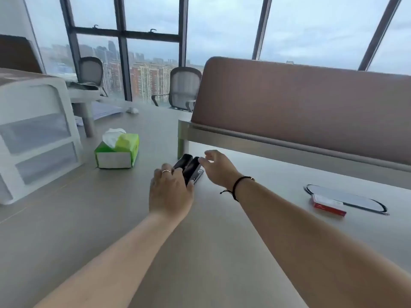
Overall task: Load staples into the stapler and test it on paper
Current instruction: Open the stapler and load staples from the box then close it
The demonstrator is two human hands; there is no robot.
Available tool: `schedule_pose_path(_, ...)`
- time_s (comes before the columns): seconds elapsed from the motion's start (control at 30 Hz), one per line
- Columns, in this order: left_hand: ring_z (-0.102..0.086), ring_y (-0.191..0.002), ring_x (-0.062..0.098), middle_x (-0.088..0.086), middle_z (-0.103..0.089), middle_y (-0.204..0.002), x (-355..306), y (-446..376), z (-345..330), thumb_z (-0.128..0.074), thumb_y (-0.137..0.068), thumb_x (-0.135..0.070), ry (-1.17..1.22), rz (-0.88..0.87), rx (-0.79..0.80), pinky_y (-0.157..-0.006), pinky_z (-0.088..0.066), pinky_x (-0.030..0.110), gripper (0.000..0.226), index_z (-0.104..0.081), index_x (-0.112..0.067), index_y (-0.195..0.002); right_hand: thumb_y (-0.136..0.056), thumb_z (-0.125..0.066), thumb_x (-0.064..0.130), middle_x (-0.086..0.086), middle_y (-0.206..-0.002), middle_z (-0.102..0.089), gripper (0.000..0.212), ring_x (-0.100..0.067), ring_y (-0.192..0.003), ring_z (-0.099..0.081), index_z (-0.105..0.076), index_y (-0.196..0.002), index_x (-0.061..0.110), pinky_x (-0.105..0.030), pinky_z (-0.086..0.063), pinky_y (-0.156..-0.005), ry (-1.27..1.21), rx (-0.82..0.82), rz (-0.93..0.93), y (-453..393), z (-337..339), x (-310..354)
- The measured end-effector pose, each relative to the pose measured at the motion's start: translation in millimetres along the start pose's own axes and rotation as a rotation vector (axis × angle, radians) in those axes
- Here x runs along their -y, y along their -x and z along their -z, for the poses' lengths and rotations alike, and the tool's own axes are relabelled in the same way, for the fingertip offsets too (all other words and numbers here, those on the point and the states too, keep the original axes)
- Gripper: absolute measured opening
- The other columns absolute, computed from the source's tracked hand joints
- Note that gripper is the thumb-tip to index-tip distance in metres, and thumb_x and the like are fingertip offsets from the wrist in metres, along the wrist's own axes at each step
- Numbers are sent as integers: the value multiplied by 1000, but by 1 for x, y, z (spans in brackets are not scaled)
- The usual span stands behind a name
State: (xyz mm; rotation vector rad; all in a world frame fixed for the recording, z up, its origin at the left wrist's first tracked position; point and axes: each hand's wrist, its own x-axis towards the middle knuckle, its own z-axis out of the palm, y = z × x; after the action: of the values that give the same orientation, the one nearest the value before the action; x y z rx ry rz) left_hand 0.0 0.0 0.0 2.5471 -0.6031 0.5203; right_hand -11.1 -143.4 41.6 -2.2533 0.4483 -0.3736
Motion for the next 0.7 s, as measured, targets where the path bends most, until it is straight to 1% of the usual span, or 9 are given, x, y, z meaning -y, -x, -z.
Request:
schedule_pose_path(0.07, -51, -104, 34, 12, -57, -111, 1, -4, -7, -57, -89, -36, -28, -26, -42, -88, -44, 40, 29, -64, -13, -105, -99, -48, 29, -15, -129, -64, 39, -27, -119, -60, -59, -127, 4, -36, -45, -100, -21, -4, -4, -15, -8, -1)
schedule_pose_path(0.1, -52, -103, 33, 11, -58, -110, 2, -5, -10, -58, -89, -35, -42, -42, -59, -86, -44, 40, 27, -65, -13, -103, -98, -49, 25, -17, -105, -69, 29, -28, -97, -64, -66, -106, 2, -38, -50, -87, -32, -6, 10, -19, -13, -3)
schedule_pose_path(0.13, -52, -102, 33, 11, -59, -108, 4, -6, -12, -59, -88, -34, -49, -58, -71, -85, -44, 39, 26, -66, -13, -102, -96, -50, 22, -13, -83, -66, 24, -25, -76, -60, -64, -86, 5, -35, -48, -72, -32, -17, 13, -22, -16, -5)
schedule_pose_path(0.17, -52, -102, 33, 10, -60, -108, 4, -7, -14, -59, -88, -34, -43, -66, -74, -84, -44, 39, 26, -66, -13, -102, -94, -51, 20, -10, -76, -63, 23, -21, -68, -55, -62, -79, 7, -33, -44, -67, -53, -25, 7, -25, -20, -9)
schedule_pose_path(0.3, -52, -101, 32, 9, -65, -103, 6, -6, -15, -61, -87, -33, -33, -106, -91, -83, -44, 39, 25, -66, -13, -102, -91, -59, 24, 2, -91, -69, 20, -18, -86, -62, -72, -105, 17, -32, -50, -82, -195, -55, -82, -18, -18, -14)
schedule_pose_path(0.4, -54, -100, 32, 8, -71, -98, 2, 3, -12, -61, -87, -34, -25, -133, -62, -82, -45, 39, 27, -66, -14, -103, -85, -67, 21, -2, -88, -71, 7, -20, -85, -64, -73, -82, 20, -36, -54, -86, -245, -93, -142, 0, -6, -16)
schedule_pose_path(0.47, -55, -103, 32, 7, -72, -98, -4, 13, -7, -60, -88, -37, 11, -165, -19, -84, -44, 40, 29, -64, -15, -106, -81, -73, 21, -2, -87, -71, 5, -19, -83, -64, -73, -84, 17, -35, -55, -83, -293, -116, -193, 20, 4, -20)
schedule_pose_path(0.6, -60, -99, 31, 6, -71, -98, -24, 40, 6, -56, -90, -42, 214, -243, 128, -83, -49, 40, 33, -65, -17, -109, -77, -80, 23, -5, -94, -76, 17, -20, -85, -69, -74, -90, 14, -34, -57, -81, -319, -130, -235, 82, 29, -29)
schedule_pose_path(0.7, -63, -91, 25, -1, -68, -94, -45, 69, 19, -47, -85, -54, 373, -306, 248, -75, -54, 43, 39, -65, -24, -103, -78, -81, 22, 3, -78, -72, 10, -14, -70, -64, -71, -77, 23, -34, -56, -74, -304, -148, -202, 146, 54, -35)
